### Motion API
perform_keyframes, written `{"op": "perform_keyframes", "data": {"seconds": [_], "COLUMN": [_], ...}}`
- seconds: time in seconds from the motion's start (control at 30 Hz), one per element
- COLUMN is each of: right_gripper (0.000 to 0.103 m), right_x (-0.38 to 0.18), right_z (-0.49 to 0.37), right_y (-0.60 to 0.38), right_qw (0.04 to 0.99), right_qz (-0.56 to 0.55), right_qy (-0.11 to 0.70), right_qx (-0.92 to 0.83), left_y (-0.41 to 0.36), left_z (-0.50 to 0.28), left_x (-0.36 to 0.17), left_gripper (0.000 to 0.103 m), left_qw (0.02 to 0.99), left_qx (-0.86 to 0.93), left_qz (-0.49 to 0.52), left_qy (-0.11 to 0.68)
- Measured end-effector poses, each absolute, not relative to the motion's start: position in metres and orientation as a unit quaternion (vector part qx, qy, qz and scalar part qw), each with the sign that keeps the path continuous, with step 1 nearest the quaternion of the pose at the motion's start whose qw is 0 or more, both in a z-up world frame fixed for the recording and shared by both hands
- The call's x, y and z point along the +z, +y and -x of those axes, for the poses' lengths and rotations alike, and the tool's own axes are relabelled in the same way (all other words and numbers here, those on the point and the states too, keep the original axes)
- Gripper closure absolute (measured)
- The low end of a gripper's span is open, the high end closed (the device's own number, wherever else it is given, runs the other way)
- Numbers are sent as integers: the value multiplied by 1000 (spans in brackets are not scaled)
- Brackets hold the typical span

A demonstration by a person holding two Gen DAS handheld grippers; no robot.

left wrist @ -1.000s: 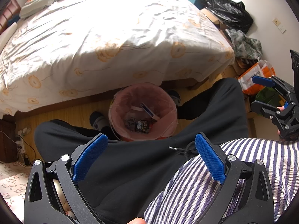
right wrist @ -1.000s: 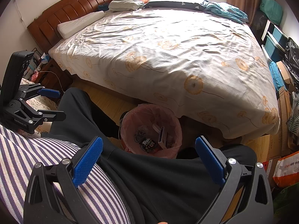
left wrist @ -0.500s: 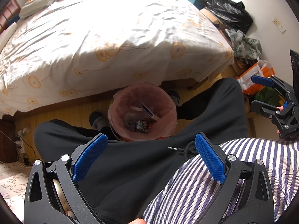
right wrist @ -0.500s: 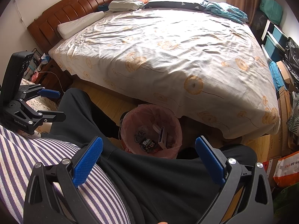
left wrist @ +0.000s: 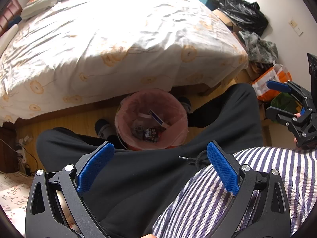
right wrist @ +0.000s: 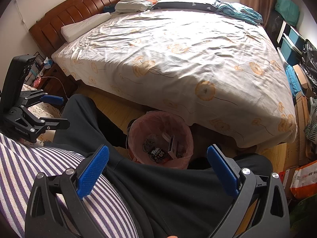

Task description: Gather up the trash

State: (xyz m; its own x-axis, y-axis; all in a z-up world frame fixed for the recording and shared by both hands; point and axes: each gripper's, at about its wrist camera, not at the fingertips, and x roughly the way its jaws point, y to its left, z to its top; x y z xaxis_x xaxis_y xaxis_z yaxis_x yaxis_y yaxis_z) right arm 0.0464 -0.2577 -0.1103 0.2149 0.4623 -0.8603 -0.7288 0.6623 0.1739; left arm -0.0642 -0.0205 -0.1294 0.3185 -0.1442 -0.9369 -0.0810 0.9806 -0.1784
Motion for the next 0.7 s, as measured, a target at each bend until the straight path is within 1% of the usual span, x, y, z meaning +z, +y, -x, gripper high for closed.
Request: {"op": "perform_keyframes", "data": {"seconds": [0.7], "right_gripper": [5], "right_x": [-109], "right_z": [-47], "right_y": [-258], "right_qw": [768], "right_qz": [134], "right_qy": [491], "right_qx": [388], "left_y": [-23], "left_z": [65], "left_x": [-130], "left_gripper": [6], "left_qw": [808], "left_qx": [-25], "left_qz": [94], "left_qy": [581]}}
